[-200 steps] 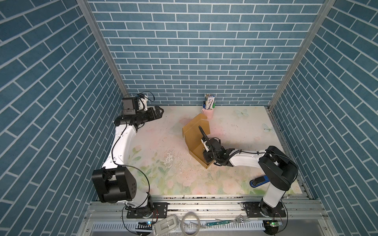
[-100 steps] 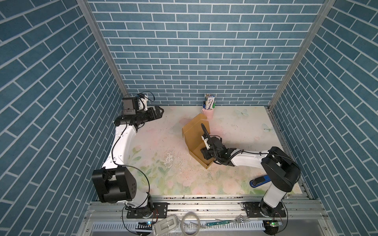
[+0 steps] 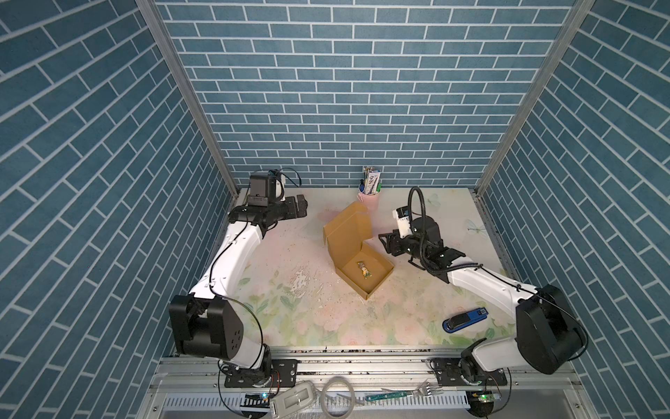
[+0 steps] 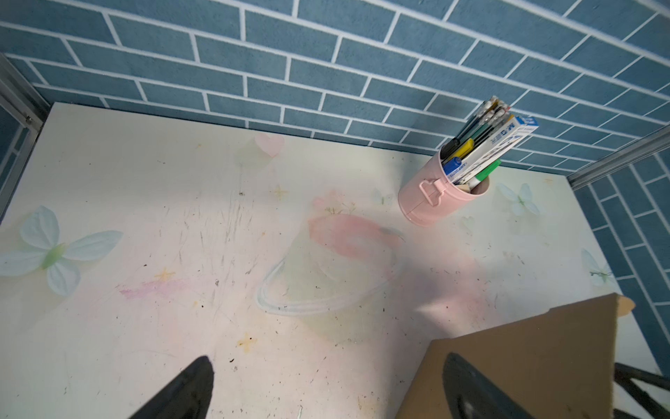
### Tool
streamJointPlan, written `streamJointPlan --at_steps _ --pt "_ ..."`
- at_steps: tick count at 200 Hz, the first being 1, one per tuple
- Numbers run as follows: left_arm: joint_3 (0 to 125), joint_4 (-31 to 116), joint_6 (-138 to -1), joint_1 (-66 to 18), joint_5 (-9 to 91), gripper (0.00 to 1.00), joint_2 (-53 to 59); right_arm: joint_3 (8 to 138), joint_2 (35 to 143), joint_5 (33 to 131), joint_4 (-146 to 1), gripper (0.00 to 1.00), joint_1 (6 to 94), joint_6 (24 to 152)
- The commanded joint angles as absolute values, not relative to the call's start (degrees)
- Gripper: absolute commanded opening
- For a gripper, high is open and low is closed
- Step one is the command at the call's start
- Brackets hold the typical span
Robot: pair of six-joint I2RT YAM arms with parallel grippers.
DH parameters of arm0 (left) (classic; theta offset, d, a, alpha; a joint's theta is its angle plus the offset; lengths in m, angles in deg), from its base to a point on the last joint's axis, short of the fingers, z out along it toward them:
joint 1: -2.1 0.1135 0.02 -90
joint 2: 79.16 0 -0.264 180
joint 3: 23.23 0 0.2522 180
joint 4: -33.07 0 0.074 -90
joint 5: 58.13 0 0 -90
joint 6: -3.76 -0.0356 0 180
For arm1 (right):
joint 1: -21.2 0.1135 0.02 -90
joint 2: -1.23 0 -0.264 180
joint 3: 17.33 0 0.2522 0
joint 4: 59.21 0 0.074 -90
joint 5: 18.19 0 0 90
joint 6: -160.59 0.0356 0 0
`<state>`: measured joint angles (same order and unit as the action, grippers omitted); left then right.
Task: Fold the paper box
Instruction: 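Open right gripper to release the figurine and lift it out, then pinch the upright lid flap with right gripper while left gripper approaches the box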
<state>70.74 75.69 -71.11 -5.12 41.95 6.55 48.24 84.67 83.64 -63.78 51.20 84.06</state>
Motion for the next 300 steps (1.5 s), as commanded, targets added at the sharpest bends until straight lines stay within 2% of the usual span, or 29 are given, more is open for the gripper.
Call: streamJointPlan --at_steps 1,40,74,112,220,245,300 --pt "67.77 76.67 -68.21 -5.03 36.93 0.99 4.61 52.86 87.69 97.93 -64.71 0.64 47.52 79.15" --pt "62.3 81.99 -64.8 -5.87 40.76 0.98 -0.67 65.26 94.84 107.35 -77.8 0.62 45.59 67.13" --pt "58.15 87.29 -62.12 -6.82 44.25 0.98 -5.59 72.54 99.31 107.92 -85.66 0.62 45.63 59.85" --pt "55.37 87.26 -58.94 -7.05 48.94 0.96 -7.94 78.52 103.7 108.94 -88.84 0.61 45.63 56.85" --pt "51.79 85.74 -57.6 -7.64 51.14 0.96 -9.02 89.5 110.55 108.19 -95.22 0.55 48.37 52.66" --pt "51.19 85.19 -57.52 -7.68 51.5 0.96 -9.11 91.29 111.68 106.63 -95.96 0.48 49.57 52.14" --pt "50.35 84.31 -56.92 -7.7 51.91 0.96 -9.31 92.83 112.44 102.61 -96.75 0.2 51.17 51.35"
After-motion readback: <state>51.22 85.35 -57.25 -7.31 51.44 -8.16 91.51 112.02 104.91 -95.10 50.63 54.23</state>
